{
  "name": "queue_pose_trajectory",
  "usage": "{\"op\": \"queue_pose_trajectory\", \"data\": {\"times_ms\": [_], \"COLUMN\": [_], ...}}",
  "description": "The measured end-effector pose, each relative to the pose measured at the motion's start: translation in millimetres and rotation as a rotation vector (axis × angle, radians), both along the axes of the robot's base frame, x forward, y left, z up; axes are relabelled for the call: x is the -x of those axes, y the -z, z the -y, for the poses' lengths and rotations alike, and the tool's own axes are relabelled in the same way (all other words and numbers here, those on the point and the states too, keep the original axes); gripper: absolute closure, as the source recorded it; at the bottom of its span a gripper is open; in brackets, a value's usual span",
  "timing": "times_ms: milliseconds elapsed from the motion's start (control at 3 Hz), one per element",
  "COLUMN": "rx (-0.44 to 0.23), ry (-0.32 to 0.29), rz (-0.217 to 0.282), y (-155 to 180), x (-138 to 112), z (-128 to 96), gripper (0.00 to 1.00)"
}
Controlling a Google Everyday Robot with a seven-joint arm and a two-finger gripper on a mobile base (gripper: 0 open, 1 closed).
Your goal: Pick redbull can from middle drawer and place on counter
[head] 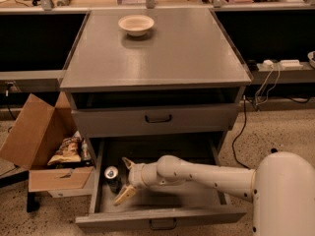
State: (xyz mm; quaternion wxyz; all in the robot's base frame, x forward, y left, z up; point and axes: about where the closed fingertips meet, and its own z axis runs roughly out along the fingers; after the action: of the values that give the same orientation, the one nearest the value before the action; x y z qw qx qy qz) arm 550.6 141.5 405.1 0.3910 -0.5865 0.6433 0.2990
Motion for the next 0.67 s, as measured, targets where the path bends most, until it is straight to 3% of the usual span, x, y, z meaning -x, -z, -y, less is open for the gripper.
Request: {"op": "queue_pose_trajectory", "data": {"times_ms": [333, 667], "rx": [-0.027, -0.041], "ry": [0.008, 0.009], "rz": [0.000, 0.005], "y": [3.7, 4.9], "x": [-2.0, -4.4], "z": [-5.3, -11.3], "gripper": [0.18, 0.49]}}
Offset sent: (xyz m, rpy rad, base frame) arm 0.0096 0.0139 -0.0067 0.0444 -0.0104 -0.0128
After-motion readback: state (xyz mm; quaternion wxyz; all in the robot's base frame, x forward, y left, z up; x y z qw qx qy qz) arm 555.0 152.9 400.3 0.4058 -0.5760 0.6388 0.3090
